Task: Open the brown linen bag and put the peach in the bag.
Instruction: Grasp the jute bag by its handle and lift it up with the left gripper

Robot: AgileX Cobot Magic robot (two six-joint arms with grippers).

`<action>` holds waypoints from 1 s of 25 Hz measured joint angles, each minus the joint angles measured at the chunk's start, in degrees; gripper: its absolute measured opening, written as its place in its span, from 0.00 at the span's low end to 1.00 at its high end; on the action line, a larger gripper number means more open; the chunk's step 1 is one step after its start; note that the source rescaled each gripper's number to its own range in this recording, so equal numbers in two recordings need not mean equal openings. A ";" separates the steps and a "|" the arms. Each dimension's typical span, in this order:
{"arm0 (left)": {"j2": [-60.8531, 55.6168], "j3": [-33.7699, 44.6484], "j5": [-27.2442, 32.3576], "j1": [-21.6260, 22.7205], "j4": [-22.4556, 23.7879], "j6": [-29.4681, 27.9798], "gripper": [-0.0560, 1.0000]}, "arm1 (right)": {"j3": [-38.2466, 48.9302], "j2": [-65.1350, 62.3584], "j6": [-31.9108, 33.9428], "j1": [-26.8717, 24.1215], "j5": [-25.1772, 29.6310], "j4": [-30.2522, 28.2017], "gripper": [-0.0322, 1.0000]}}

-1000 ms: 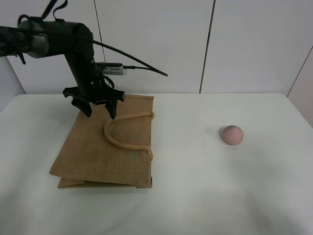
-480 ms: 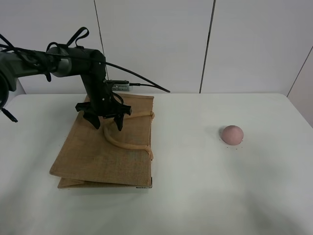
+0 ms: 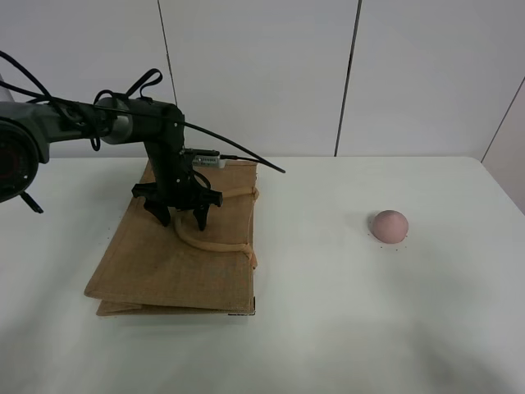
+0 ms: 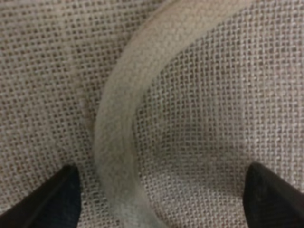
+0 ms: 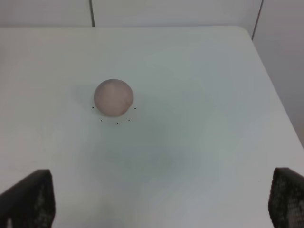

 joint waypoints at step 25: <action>-1.55 -6.33 7.94 0.06 1.67 -1.16 0.05 | 0.00 0.00 0.00 0.00 0.00 0.00 1.00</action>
